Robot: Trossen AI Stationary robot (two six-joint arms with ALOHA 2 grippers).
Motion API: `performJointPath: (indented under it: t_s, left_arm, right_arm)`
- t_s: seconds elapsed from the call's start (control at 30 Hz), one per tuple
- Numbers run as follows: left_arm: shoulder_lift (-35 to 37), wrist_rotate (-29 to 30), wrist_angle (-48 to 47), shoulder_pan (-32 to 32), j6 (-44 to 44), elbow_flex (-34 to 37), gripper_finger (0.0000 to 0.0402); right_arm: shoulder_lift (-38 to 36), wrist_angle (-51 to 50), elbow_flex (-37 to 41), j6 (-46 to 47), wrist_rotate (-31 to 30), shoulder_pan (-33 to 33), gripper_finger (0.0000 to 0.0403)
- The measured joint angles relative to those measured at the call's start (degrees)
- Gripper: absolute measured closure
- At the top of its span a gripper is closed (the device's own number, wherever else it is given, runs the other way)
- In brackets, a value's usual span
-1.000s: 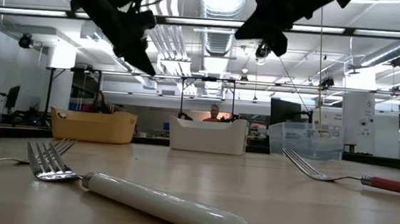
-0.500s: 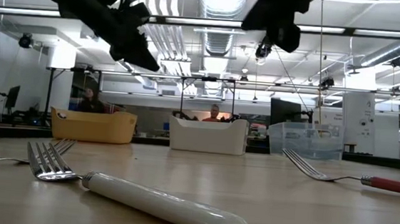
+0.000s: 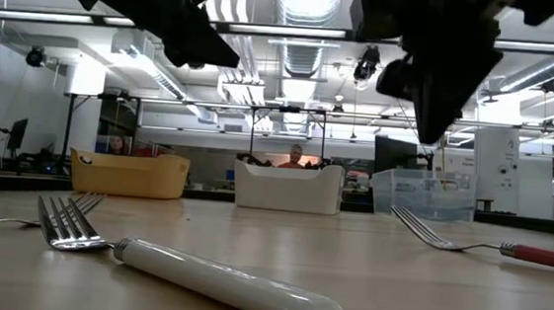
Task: Sort silverware by color (type)
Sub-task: Put the pink fork into the yellow bin
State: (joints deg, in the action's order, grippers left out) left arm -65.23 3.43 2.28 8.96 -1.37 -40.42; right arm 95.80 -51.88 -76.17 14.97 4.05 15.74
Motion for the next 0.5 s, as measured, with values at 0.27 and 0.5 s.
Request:
performJointPath:
  t_s: [0.27,0.5]
  left_arm:
    - [-0.1,0.1,-0.2,-2.8,2.6,0.0,0.0340]
    - [-0.2,0.5,-0.2,-4.5,5.4,0.4,0.0340]
  right_arm:
    - [3.9,-0.3,-0.2,7.4,0.0,0.1,0.0313]
    - [4.5,-2.2,0.9,33.3,5.2,1.1,0.0235]
